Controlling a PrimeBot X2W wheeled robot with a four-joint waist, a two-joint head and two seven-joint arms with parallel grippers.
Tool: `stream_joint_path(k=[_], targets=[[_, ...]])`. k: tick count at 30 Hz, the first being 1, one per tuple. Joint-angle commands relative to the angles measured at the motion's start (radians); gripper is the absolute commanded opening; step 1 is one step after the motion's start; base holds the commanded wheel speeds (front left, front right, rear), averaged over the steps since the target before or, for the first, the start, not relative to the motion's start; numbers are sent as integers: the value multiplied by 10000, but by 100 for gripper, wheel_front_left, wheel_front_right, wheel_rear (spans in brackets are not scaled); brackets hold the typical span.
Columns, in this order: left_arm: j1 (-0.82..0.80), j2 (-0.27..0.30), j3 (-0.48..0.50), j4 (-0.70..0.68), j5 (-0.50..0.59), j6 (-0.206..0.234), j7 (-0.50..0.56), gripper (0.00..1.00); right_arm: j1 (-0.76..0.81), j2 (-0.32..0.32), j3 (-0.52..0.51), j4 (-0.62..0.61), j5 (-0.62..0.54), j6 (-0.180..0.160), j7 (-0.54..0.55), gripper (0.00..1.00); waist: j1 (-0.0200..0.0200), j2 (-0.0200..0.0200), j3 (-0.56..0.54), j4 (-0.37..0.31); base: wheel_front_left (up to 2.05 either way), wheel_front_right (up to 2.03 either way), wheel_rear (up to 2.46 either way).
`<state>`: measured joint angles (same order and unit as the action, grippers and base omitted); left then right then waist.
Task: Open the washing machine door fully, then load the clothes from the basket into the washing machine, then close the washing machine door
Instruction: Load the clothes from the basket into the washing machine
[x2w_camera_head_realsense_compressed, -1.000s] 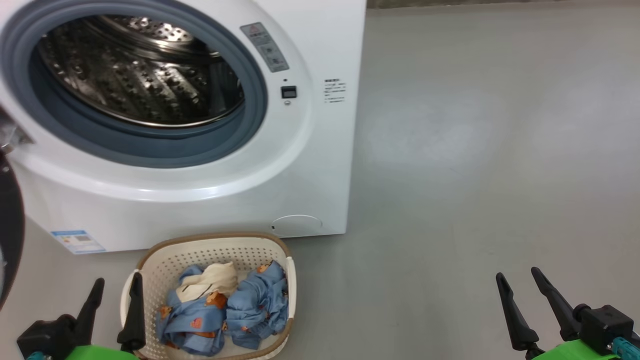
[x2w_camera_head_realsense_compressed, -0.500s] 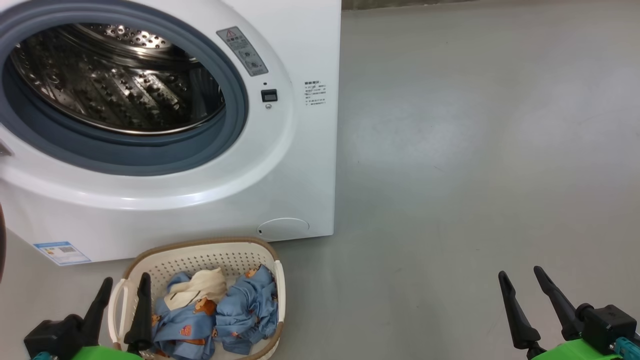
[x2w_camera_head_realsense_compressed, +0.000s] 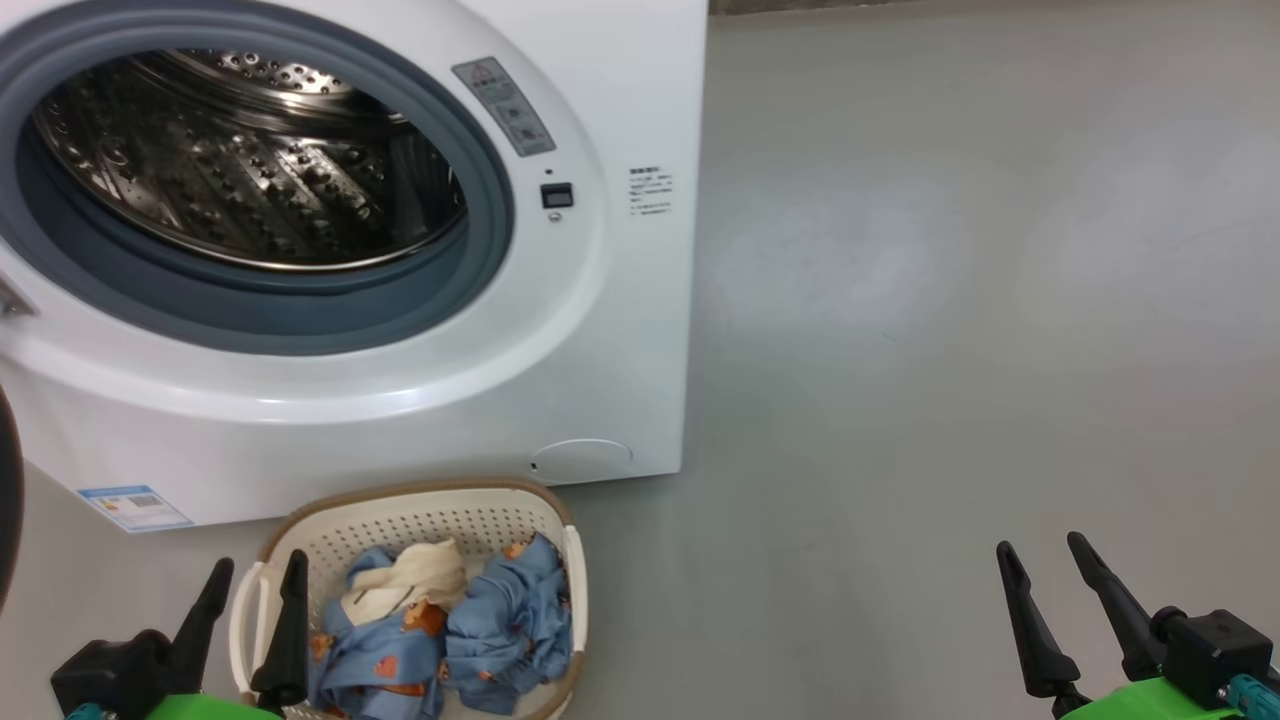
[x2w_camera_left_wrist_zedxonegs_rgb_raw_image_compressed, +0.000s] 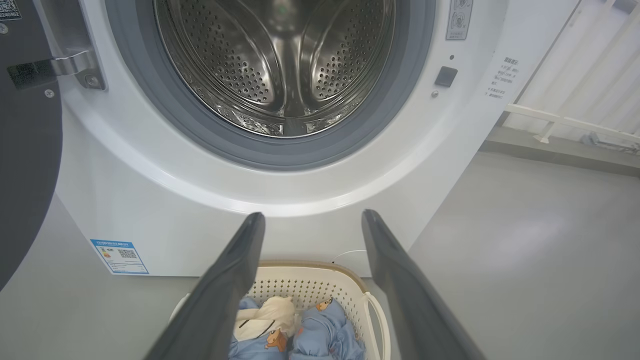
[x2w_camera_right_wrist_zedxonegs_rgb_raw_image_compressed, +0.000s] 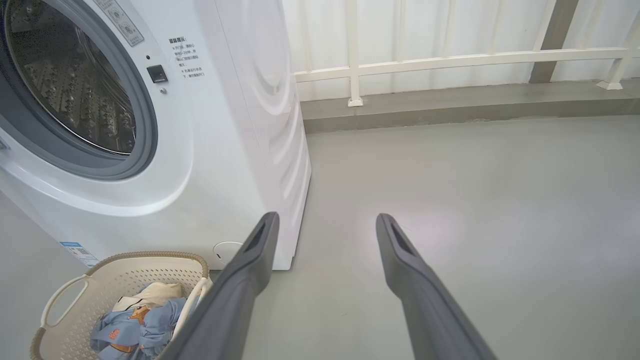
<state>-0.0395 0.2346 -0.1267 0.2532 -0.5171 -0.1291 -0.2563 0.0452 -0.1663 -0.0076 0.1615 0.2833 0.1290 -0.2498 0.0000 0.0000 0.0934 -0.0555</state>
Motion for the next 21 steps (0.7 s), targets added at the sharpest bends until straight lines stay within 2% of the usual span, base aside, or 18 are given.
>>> stream_joint_path(k=[1,10,21], targets=[[-256,349,295,-191,-43,-15,-55,100,-256,-97,234,-261,-86,17,-120,100,0,0,31,-9,14,-169,155],[-415,473,194,-226,117,-15,-55,100,-325,-57,273,-279,-74,17,-120,100,0,0,204,-93,30,-157,127],[-460,358,34,-129,66,-15,-55,100,-340,17,242,-319,-86,17,-120,100,0,0,363,-102,2,-12,10]])
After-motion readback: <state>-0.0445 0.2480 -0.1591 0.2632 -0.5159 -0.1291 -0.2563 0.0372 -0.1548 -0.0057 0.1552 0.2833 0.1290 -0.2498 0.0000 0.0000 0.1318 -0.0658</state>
